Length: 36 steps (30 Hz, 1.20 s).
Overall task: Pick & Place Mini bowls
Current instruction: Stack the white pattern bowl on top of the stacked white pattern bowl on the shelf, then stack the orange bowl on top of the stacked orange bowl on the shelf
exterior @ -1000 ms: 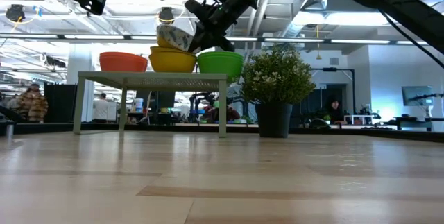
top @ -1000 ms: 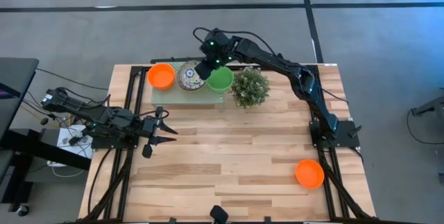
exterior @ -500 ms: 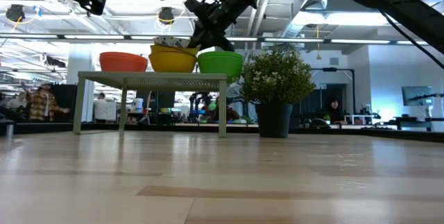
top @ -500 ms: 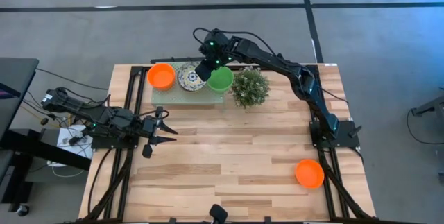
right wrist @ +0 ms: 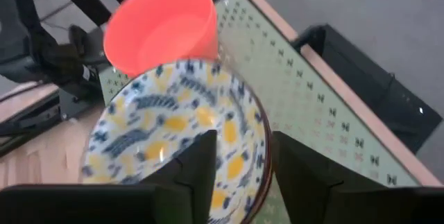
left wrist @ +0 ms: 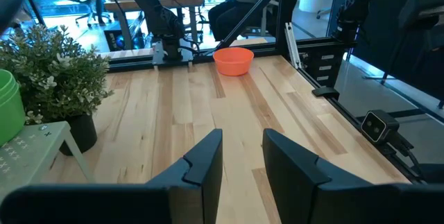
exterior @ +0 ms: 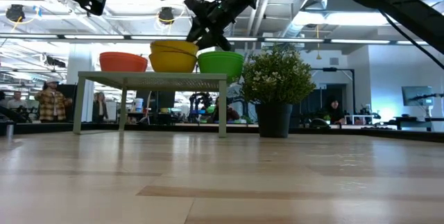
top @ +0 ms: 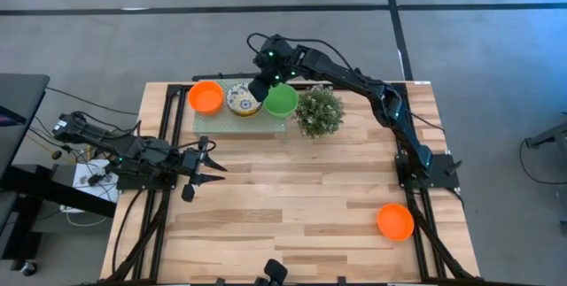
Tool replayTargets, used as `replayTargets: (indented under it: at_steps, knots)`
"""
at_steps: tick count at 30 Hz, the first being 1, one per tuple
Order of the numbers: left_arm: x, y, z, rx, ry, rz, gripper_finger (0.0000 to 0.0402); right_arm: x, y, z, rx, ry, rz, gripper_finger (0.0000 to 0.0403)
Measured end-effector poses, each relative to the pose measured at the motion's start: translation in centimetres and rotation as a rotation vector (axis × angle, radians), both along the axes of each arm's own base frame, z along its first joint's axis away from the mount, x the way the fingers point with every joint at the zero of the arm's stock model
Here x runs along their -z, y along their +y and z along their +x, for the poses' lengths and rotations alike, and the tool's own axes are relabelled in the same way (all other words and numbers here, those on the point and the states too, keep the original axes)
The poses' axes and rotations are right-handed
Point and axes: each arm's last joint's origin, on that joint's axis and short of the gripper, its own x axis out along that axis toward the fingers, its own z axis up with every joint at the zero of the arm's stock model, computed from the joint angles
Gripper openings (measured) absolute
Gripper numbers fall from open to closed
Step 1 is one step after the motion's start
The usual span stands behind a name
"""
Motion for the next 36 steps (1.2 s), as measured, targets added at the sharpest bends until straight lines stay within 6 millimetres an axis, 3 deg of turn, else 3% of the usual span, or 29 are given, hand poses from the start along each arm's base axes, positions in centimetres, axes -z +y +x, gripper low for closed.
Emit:
replayTargets:
  at_steps: [5, 11, 17, 21, 29, 36]
  knots:
    - [0.0, 0.0, 0.0, 0.000, 0.000, 0.000, 0.0106, -0.3, -0.1, 0.2, 0.000, -0.040, -0.019, 0.0169]
    - [0.0, 0.0, 0.0, 0.000, 0.002, 0.001, 0.0106, -0.9, -0.1, 0.1, -0.013, -0.054, -0.046, 0.0183]
    - [0.0, 0.0, 0.0, 0.001, 0.004, 0.001, 0.0106, -3.8, 1.9, -0.8, -0.067, -0.088, -0.089, 0.0170]
    - [0.1, 0.0, 0.1, -0.001, 0.012, -0.009, 0.0106, -5.9, 5.0, -1.9, -0.141, -0.069, -0.108, 0.0157]
    - [0.6, -0.2, 0.6, -0.006, 0.053, -0.035, 0.0106, -9.8, 13.4, -4.8, -0.322, -0.015, -0.115, 0.0143]
    - [0.9, -0.4, 1.1, -0.012, 0.084, -0.052, 0.0106, -9.8, 19.6, -8.0, -0.478, 0.217, -0.044, 0.0148]
